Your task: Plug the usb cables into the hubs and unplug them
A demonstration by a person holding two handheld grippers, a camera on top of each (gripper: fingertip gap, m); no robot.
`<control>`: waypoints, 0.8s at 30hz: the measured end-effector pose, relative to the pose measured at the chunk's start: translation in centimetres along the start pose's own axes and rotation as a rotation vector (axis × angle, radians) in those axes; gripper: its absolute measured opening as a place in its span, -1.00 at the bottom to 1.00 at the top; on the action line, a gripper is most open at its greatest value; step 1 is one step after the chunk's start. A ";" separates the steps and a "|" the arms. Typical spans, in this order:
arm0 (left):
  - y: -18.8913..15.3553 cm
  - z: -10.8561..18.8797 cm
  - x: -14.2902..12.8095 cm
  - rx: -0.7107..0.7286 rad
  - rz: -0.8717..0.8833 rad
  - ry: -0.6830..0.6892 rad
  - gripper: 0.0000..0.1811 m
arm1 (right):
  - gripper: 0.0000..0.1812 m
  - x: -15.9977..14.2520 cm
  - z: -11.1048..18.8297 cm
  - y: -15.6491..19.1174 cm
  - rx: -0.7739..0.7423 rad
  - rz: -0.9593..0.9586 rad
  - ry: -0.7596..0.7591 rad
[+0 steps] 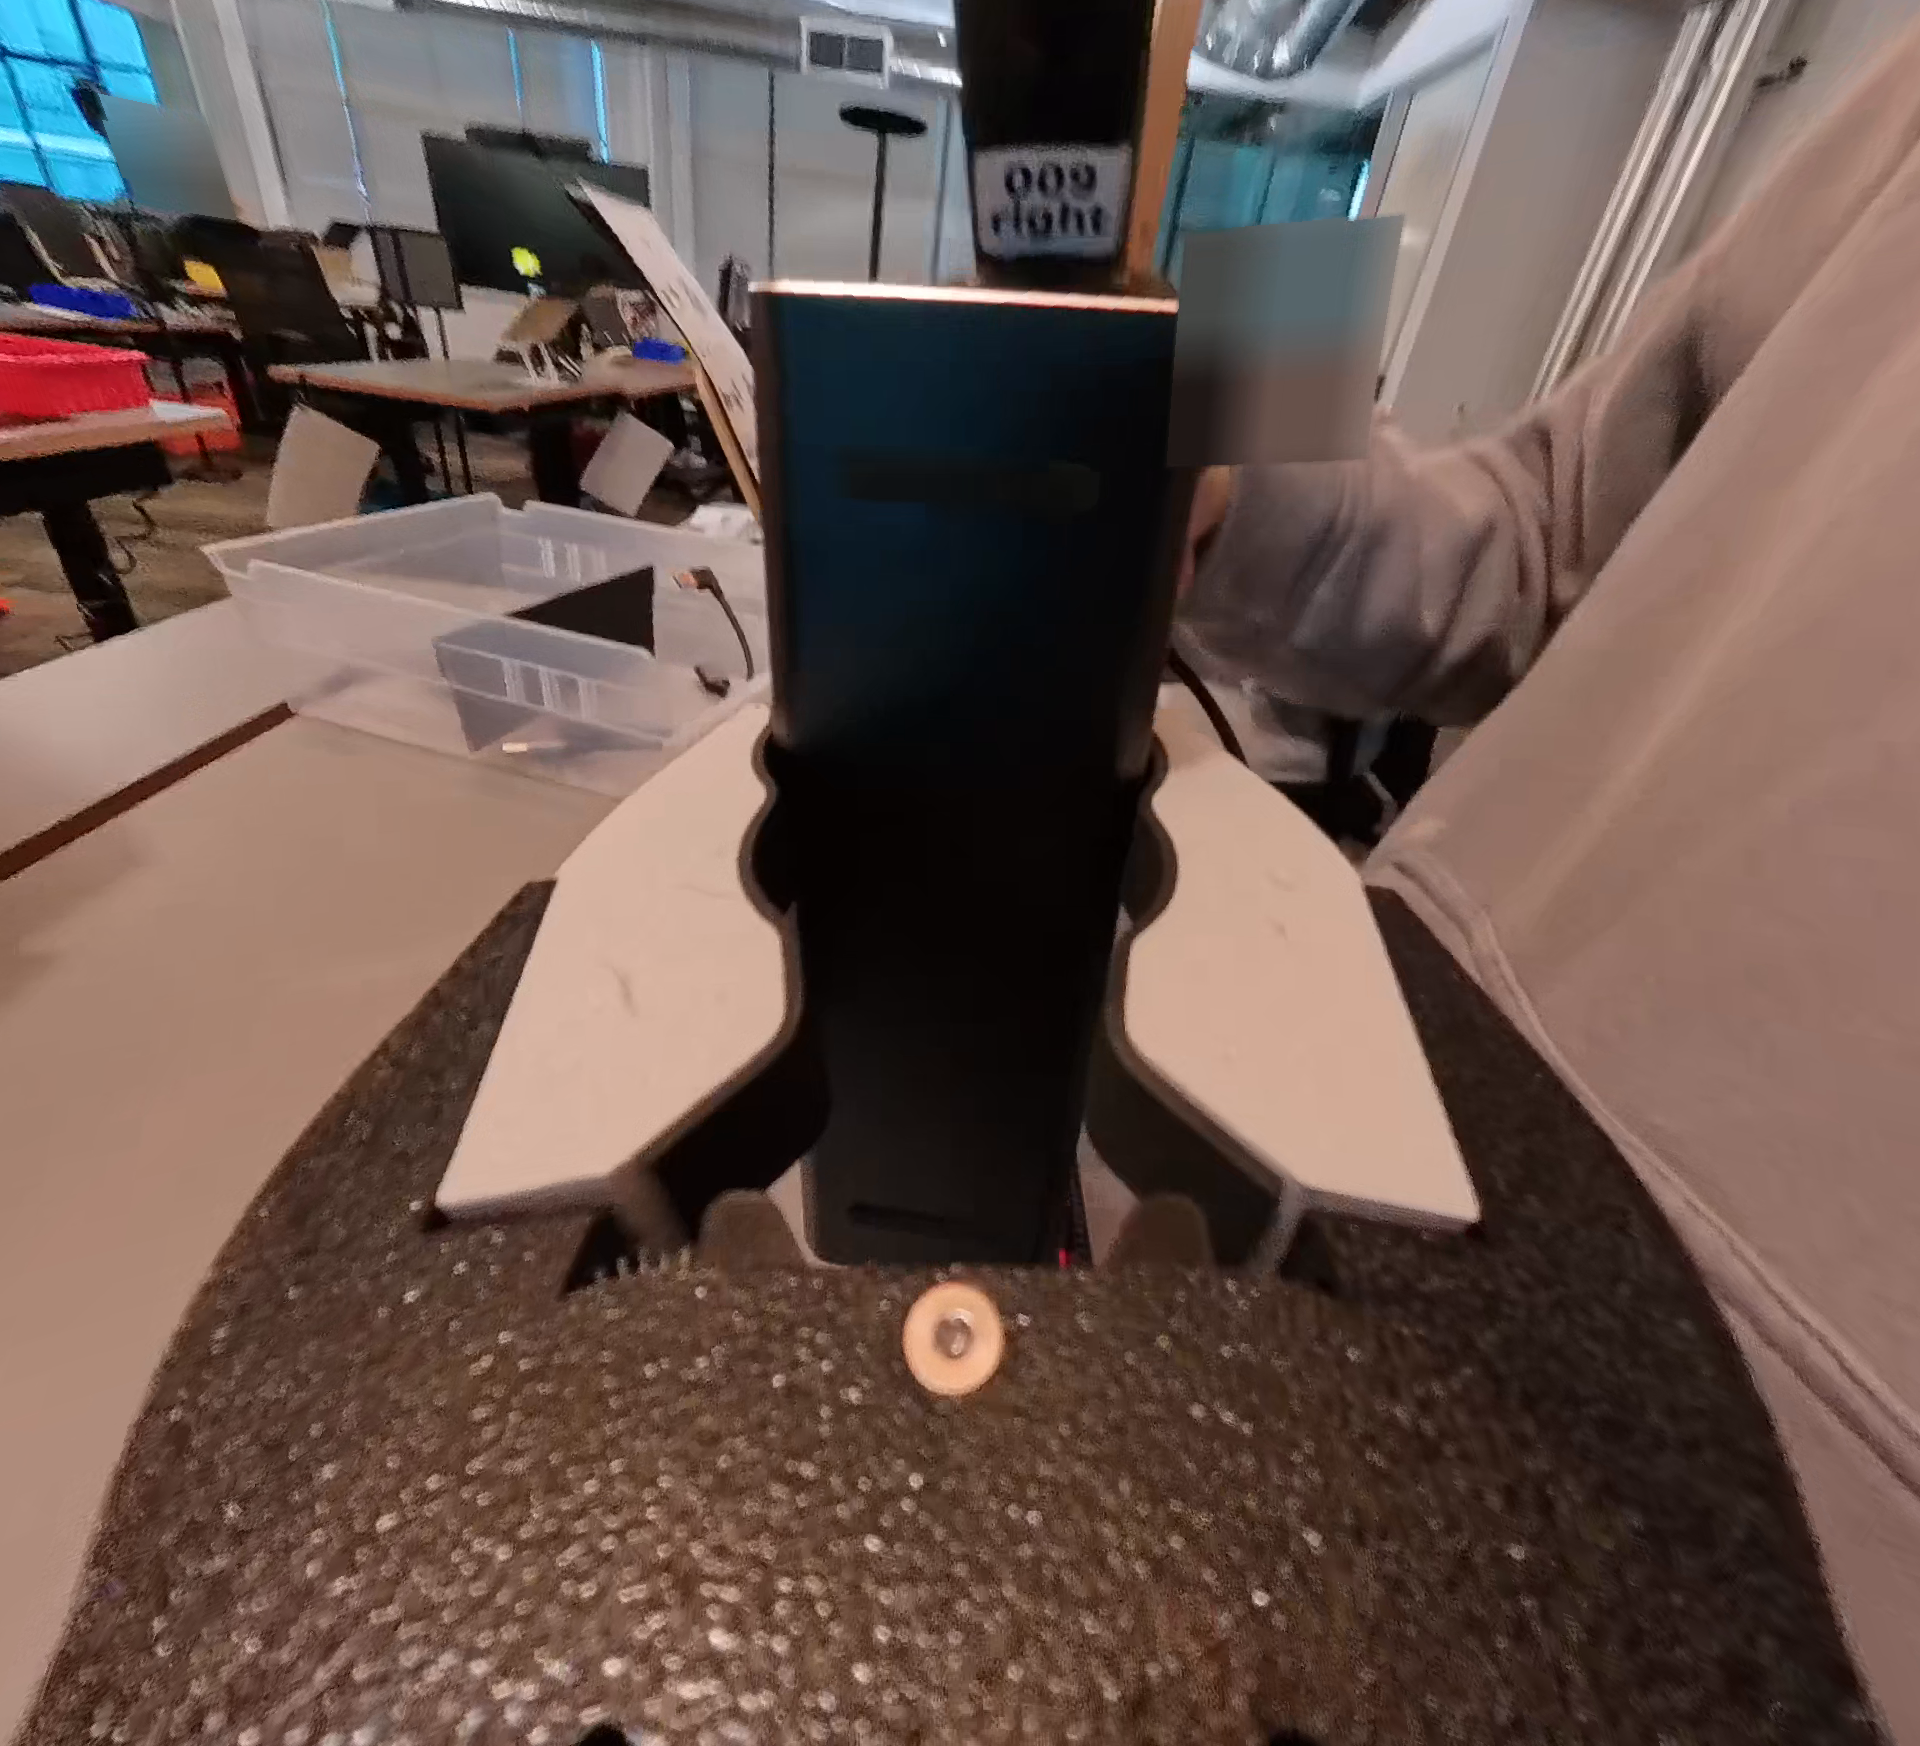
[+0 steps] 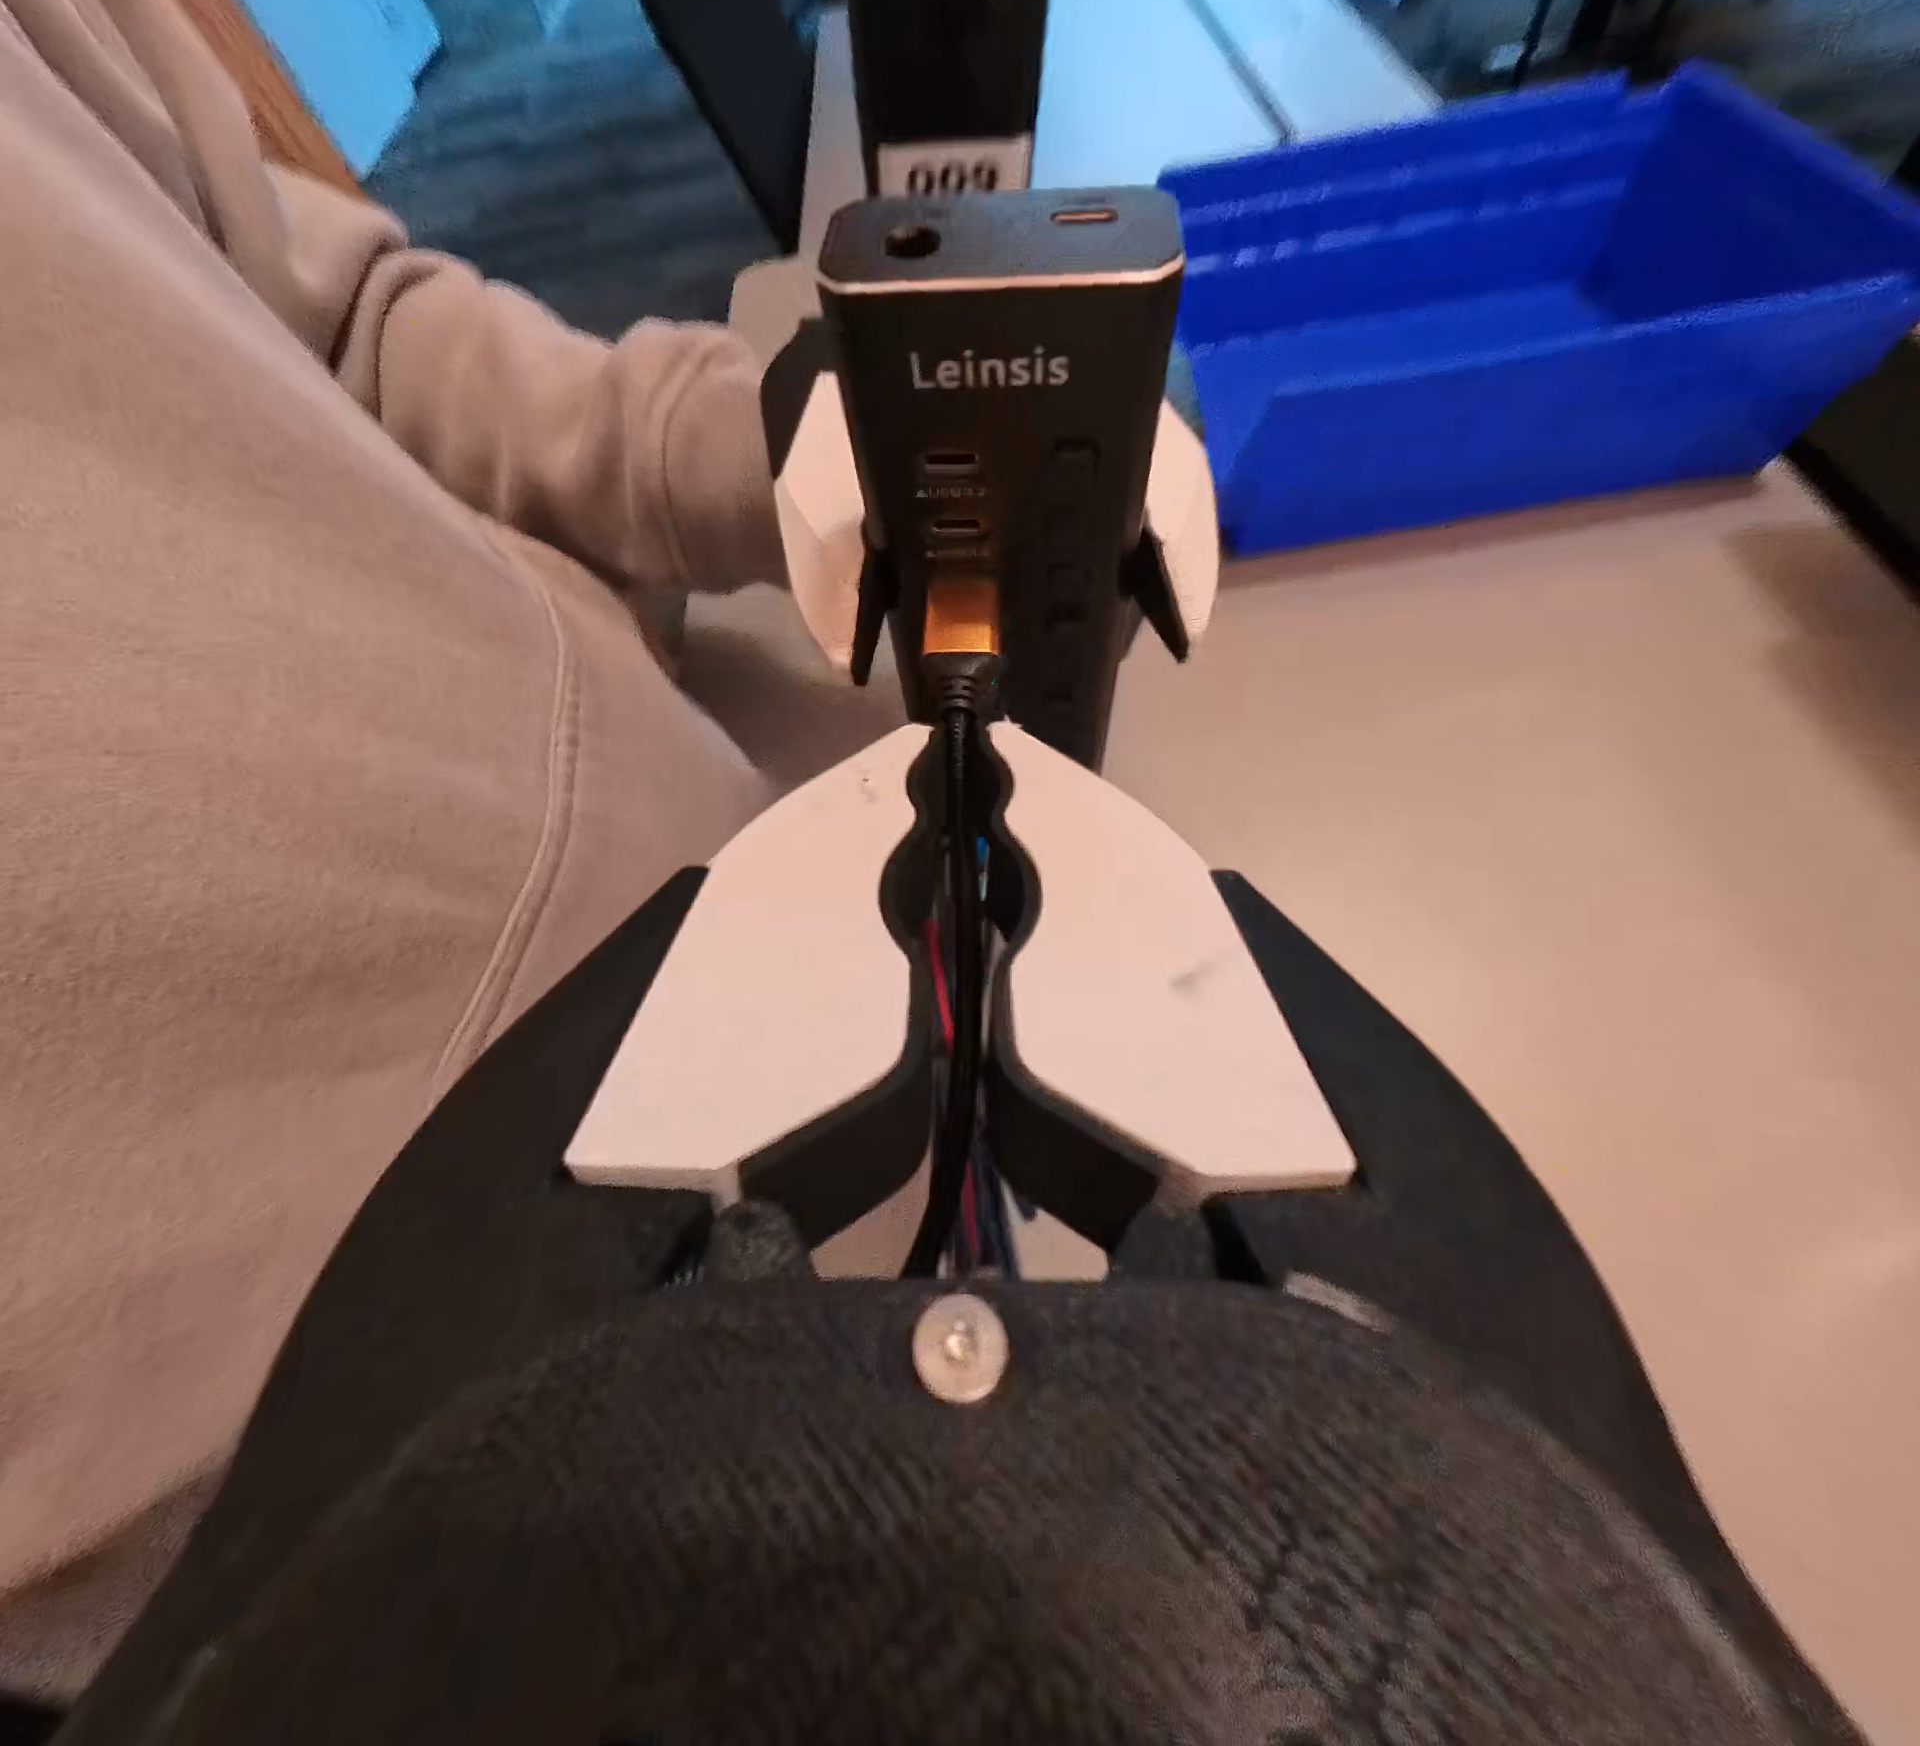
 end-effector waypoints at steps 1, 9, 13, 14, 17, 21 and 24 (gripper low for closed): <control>0.0 0.0 0.2 -0.002 -0.002 -0.013 -0.33 | -0.92 0.3 0.1 -0.1 -0.014 0.002 -0.051; 0.3 -0.2 0.8 0.012 -0.029 -0.043 -0.33 | -0.80 1.3 -1.2 -0.2 -0.075 -0.010 -0.207; 0.3 0.0 0.9 0.013 -0.033 -0.055 -0.32 | -0.83 1.8 -1.1 0.0 -0.121 0.057 -0.225; 0.3 0.0 0.9 0.013 -0.036 -0.052 -0.32 | -0.83 1.8 -1.2 0.0 -0.126 0.063 -0.223; 0.2 0.0 1.1 0.010 -0.034 -0.068 -0.32 | -0.83 1.9 -1.3 0.0 -0.096 0.037 -0.235; 0.1 0.0 1.2 0.013 -0.056 -0.063 -0.32 | -0.83 2.2 -1.4 0.0 -0.019 -0.049 -0.249; 0.1 -0.1 1.3 0.033 -0.054 -0.061 -0.33 | -0.84 2.6 -1.5 -0.1 0.020 -0.118 -0.261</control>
Point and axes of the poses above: each gripper's, where its closed fingertips meet, z back along the fingers, x out of its top, y = z × x across the jaws, the point moved 4 cm from there along z, back along the fingers, and after that the axes turned 9 degrees about y, right-handed, at the moved point
